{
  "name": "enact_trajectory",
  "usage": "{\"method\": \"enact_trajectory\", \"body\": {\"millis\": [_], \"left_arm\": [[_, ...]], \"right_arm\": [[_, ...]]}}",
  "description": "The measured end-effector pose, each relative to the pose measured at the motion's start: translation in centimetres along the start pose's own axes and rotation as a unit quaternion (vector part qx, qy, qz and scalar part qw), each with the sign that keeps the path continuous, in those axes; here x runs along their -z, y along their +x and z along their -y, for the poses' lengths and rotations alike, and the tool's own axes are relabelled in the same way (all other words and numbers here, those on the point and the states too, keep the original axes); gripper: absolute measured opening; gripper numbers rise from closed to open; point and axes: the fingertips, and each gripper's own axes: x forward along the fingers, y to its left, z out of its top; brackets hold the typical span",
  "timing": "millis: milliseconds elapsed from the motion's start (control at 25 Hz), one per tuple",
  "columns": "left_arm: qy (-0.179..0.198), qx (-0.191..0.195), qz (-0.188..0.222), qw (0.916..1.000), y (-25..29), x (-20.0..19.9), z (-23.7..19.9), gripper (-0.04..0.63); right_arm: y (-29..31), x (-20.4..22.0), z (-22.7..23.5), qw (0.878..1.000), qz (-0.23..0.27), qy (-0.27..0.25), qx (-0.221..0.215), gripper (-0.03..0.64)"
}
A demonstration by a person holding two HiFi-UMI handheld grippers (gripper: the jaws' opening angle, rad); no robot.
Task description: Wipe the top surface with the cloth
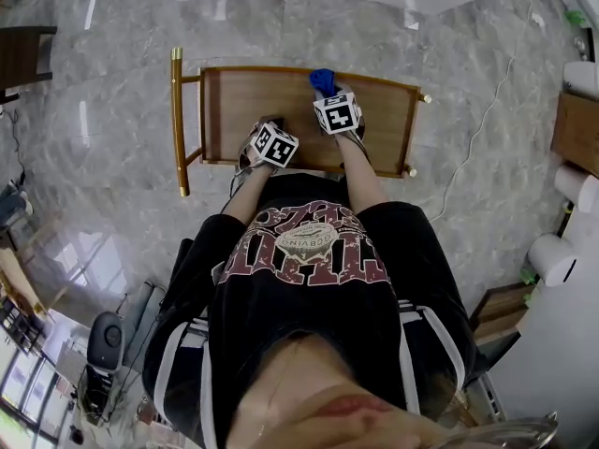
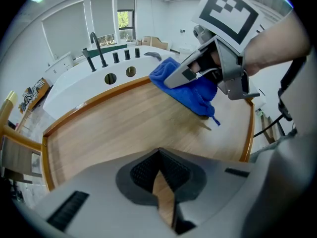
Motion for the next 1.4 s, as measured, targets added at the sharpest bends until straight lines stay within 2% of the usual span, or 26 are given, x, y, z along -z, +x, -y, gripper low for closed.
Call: {"method": "enact_trajectory", "body": {"millis": [480,1000,1400], "left_arm": [[0.014,-0.015,-0.010,0.9997,0.2,-0.3,0.3,0.049],[0.008,-0.018,-0.017,0.9997,0.4,-0.3,0.1,0.049],[0.012,-0.023,-0.024,0.9994,0.2,-0.2,0.1,0.049]], "right_arm": [[-1.6,1.5,3.5,1.000,-0.008,0.010,0.019,0.064],[-2.9,3.0,6.7,0.999,-0.018,0.032,0.028,0.064],[-4.1,3.9,8.8,0.999,-0.026,0.022,0.023,0.064]]}}
